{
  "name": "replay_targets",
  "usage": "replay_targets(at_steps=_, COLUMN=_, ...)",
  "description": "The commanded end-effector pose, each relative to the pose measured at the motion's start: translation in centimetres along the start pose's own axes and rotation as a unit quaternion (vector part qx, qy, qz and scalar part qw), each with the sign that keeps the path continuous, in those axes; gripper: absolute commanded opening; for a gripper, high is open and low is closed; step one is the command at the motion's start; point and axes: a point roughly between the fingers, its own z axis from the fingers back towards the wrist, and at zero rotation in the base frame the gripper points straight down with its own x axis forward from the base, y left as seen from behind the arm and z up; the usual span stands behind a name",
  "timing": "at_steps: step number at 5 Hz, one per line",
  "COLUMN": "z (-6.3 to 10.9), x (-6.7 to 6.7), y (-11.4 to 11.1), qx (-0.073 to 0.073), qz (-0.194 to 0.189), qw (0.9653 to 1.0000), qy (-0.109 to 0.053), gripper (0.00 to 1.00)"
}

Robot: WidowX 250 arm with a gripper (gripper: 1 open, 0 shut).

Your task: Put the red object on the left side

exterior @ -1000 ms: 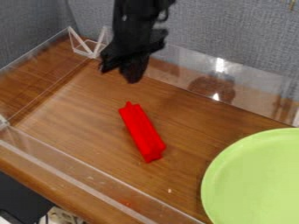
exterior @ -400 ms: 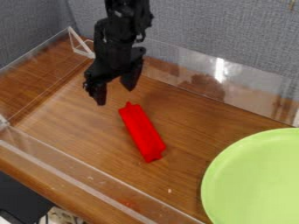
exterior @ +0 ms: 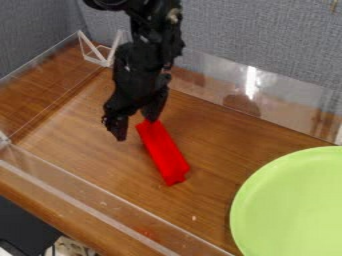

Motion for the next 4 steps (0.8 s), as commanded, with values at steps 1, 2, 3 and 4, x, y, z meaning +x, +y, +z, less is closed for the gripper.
replay_targets(at_steps=1, z=-0.4, x=0.0, y=-1.1, qx=-0.002, qz=0.011, qw=0.9999, qy=-0.005, gripper=1.00)
replay_targets(at_steps=2, z=-1.1, x=0.0, y=-1.8, qx=0.005, qz=0.017, qw=0.9998, qy=-0.007, gripper=0.00)
replay_targets(at_steps=3, z=0.1, x=0.0, y=-1.9, qx=0.004, qz=0.014, qw=0.9999, qy=-0.007, gripper=0.00)
replay_targets(at_steps=4, z=1.1, x=-0.2, y=-2.0, qx=0.005, qz=0.013, qw=0.9999, qy=-0.008, gripper=0.00)
